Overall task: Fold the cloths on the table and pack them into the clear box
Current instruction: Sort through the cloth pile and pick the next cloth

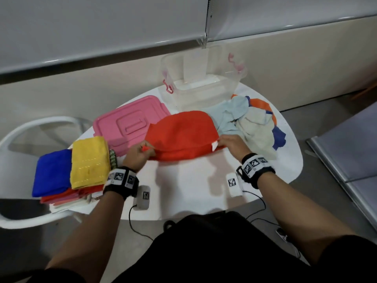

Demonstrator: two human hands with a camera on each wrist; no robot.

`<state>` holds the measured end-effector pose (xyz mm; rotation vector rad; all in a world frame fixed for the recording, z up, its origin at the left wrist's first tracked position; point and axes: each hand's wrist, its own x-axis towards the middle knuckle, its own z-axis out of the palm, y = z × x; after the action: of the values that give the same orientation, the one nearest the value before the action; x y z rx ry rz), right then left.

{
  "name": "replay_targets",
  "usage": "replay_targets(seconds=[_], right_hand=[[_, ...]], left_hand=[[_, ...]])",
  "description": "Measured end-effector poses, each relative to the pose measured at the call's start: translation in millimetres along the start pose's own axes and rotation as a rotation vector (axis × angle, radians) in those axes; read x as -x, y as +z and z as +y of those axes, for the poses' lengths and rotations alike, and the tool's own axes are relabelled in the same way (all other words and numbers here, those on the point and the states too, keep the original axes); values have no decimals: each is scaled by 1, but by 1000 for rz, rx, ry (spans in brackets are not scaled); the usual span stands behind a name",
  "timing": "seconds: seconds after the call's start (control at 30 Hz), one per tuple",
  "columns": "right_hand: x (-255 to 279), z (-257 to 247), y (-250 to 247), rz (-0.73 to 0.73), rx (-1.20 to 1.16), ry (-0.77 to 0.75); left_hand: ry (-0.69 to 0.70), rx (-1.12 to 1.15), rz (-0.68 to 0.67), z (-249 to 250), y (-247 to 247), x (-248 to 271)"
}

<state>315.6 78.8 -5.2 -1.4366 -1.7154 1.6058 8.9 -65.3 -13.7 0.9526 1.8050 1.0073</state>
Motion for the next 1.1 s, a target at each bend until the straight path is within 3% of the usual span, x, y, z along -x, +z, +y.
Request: replay_targets(seconds=[0.1, 0.23, 0.33, 0.4, 0.47, 0.6, 0.7, 1.1], right_hand=[[18, 52, 10, -199, 342, 197], [42, 85, 19, -346, 553, 376], [40, 81, 20, -480, 684, 466], [36, 72, 22, -492, 677, 494], [26, 69, 23, -427, 606, 453], [1, 71, 24, -142, 346, 327], [-13, 76, 29, 19, 197, 323], [-39, 93, 48, 149, 417, 425]], left_hand=[[-168, -223, -124, -60, 17, 21], [-354, -353, -304, -113, 32, 55], [-407, -330, -302, -120, 34, 63], [-410, -294, -265, -118, 33, 57], [-401, -237, -195, -110, 29, 47], [-293, -107, 41, -91, 21, 24], [-276, -154, 179, -81, 25, 8], [-352, -244, 316, -87, 57, -27]])
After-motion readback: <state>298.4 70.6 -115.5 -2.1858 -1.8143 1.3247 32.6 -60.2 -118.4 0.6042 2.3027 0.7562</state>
